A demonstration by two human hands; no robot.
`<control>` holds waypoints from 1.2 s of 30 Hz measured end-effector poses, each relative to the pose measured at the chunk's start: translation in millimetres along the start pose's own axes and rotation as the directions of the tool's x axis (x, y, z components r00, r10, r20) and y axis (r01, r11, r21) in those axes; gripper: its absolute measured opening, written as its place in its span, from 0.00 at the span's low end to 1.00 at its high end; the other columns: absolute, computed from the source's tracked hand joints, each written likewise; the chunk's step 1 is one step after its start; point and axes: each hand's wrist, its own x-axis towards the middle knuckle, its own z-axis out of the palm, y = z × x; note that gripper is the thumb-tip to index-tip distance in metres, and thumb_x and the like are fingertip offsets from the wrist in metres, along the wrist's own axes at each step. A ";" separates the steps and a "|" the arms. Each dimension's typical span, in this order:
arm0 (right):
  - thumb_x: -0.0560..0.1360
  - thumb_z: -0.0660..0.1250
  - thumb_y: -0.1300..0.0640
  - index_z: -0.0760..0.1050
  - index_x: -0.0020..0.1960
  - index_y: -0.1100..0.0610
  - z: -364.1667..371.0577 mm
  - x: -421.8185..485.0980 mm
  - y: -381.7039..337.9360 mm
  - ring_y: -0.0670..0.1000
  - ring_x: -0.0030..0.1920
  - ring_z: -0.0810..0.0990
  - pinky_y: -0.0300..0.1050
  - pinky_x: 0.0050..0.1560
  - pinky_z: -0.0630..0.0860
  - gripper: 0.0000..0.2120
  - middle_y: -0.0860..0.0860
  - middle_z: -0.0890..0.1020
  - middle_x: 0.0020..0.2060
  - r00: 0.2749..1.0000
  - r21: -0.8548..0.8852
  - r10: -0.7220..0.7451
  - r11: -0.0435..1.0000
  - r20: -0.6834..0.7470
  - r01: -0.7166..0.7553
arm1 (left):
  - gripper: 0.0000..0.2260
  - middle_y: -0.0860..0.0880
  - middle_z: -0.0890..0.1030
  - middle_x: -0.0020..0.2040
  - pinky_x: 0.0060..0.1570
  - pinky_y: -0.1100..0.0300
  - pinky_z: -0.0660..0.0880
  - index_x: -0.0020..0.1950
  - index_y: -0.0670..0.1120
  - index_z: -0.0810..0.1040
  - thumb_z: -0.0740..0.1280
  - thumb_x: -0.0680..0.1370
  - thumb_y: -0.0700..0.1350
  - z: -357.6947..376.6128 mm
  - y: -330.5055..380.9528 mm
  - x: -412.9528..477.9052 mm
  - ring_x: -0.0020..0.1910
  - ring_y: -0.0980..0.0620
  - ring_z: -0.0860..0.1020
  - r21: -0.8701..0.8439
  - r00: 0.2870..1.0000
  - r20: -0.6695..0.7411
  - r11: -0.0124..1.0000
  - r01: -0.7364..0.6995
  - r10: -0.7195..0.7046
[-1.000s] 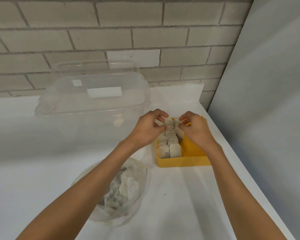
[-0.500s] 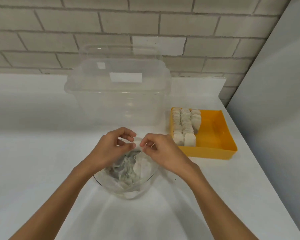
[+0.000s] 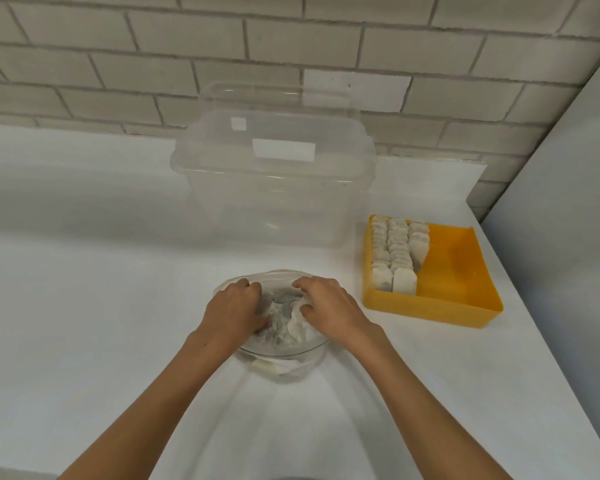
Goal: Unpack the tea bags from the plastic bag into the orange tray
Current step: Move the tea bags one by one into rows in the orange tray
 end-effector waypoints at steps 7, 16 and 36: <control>0.76 0.62 0.62 0.70 0.69 0.52 1.2 1.6 4.9 0.57 0.62 0.74 0.49 0.59 0.74 0.22 0.55 0.75 0.63 0.998 0.070 0.050 0.996 0.023 -0.051 | 0.07 0.47 0.79 0.52 0.43 0.57 0.72 0.53 0.44 0.75 0.63 0.77 0.41 6.6 -2.6 -8.2 0.49 0.46 0.78 -0.010 0.995 -0.097 0.999 -0.034 0.033; 0.75 0.66 0.60 0.79 0.57 0.53 -10.6 -10.0 1.6 0.48 0.42 0.80 0.36 0.44 0.73 0.12 0.50 0.83 0.45 0.998 0.403 0.041 0.915 -0.046 -0.019 | 0.05 0.52 0.82 0.39 0.40 0.71 0.71 0.45 0.47 0.82 0.68 0.76 0.38 -34.8 -10.9 -13.4 0.41 0.55 0.79 -0.504 0.994 -0.077 0.858 -0.104 0.075; 0.73 0.71 0.65 0.81 0.50 0.59 -19.2 -20.0 -8.1 0.47 0.37 0.80 0.38 0.40 0.78 0.07 0.52 0.83 0.38 0.986 0.968 0.136 0.222 0.092 -0.121 | 0.06 0.52 0.83 0.52 0.51 0.66 0.76 0.52 0.49 0.82 0.68 0.77 0.42 -62.1 -4.8 -15.0 0.51 0.55 0.82 -0.868 0.986 -0.134 0.467 -0.166 0.102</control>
